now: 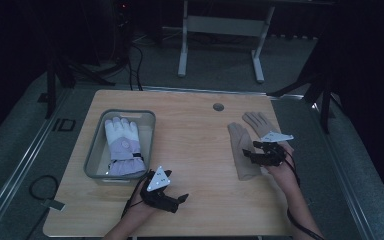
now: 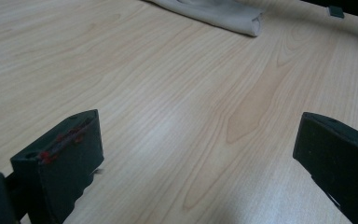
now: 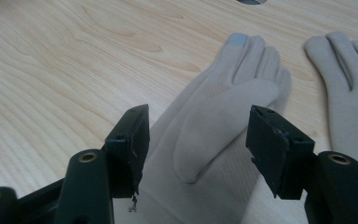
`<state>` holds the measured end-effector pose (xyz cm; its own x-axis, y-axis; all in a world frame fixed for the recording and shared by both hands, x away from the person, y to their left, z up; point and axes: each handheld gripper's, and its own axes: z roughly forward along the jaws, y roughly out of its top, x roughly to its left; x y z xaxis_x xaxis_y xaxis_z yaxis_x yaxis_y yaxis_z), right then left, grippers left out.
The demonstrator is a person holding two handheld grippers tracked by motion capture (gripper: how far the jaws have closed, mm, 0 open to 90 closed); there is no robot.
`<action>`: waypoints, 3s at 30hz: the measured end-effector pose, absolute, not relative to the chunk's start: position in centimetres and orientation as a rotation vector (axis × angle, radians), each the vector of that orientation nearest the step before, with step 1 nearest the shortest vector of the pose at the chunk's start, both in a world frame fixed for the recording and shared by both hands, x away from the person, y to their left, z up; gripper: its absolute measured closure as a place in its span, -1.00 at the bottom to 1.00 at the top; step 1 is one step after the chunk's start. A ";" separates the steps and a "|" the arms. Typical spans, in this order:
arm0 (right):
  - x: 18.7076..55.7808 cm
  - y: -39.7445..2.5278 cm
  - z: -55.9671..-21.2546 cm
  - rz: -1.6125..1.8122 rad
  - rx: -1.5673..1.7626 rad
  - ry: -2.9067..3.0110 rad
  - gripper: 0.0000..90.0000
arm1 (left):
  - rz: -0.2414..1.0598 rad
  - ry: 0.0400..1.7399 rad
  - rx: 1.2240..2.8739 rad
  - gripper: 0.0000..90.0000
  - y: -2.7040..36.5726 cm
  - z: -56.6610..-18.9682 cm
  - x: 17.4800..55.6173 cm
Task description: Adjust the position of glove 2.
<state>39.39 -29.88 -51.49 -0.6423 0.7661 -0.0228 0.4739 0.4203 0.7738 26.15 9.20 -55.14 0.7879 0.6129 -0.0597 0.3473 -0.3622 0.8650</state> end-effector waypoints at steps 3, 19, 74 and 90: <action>39.7 -29.9 -51.6 1.077 1.056 2.310 -0.13 | 0.340 0.709 1.986 -0.97 9.2 -55.3 26.0; 42.3 -28.9 -55.1 0.970 1.106 2.394 -0.06 | 0.315 0.702 1.973 -0.97 9.1 -55.6 26.0; 35.6 -14.4 -55.4 0.997 1.241 2.301 0.13 | 0.297 0.678 1.965 -0.97 9.2 -55.6 25.7; 36.9 -12.7 -56.0 0.980 1.334 2.144 0.13 | 0.293 0.674 1.951 -0.97 9.5 -55.6 25.6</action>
